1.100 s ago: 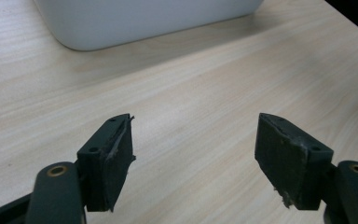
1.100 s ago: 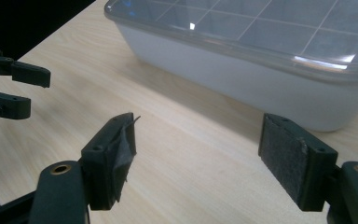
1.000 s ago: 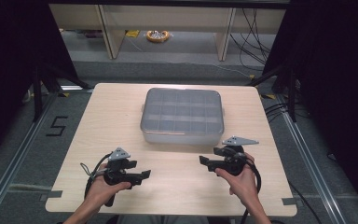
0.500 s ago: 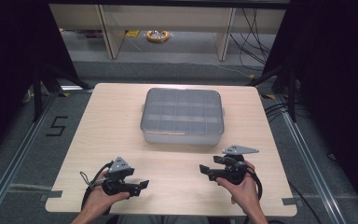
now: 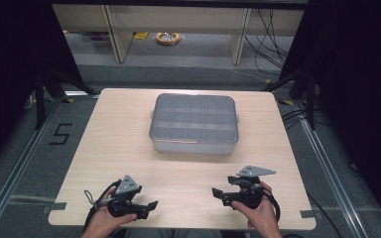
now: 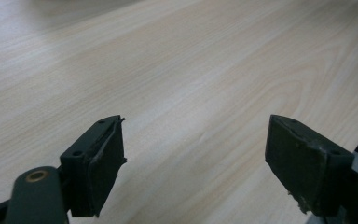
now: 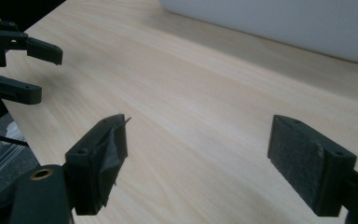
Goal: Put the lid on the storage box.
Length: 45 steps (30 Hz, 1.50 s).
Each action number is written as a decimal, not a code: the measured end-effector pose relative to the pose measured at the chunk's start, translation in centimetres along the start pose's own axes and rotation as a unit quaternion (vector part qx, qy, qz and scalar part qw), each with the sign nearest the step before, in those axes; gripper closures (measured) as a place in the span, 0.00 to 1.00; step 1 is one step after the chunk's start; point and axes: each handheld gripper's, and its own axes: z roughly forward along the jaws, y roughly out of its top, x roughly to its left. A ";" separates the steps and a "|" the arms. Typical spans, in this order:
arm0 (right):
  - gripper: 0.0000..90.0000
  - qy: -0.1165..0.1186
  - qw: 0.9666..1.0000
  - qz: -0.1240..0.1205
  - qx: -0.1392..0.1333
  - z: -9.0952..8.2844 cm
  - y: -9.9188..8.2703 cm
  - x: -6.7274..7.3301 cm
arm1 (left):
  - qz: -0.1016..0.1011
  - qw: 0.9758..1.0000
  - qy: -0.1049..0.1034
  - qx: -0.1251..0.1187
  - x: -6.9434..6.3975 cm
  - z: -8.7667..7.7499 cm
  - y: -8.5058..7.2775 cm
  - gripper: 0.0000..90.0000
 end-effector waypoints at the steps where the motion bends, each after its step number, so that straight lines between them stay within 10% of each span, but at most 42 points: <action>1: 0.23 0.005 1.000 0.003 0.006 -0.1 -0.1 0.0 | 0.009 1.000 0.000 0.006 -0.1 -0.1 -0.1 0.21; 24: 0.23 0.011 0.999 -0.005 0.035 -0.7 -3.7 1.6 | 0.054 0.998 0.011 0.031 -2.0 -0.7 -1.4 0.22; 45: 0.22 0.012 0.999 0.007 0.045 -0.5 -4.4 1.1 | 0.044 0.998 0.012 0.030 -1.6 -0.4 -1.4 0.23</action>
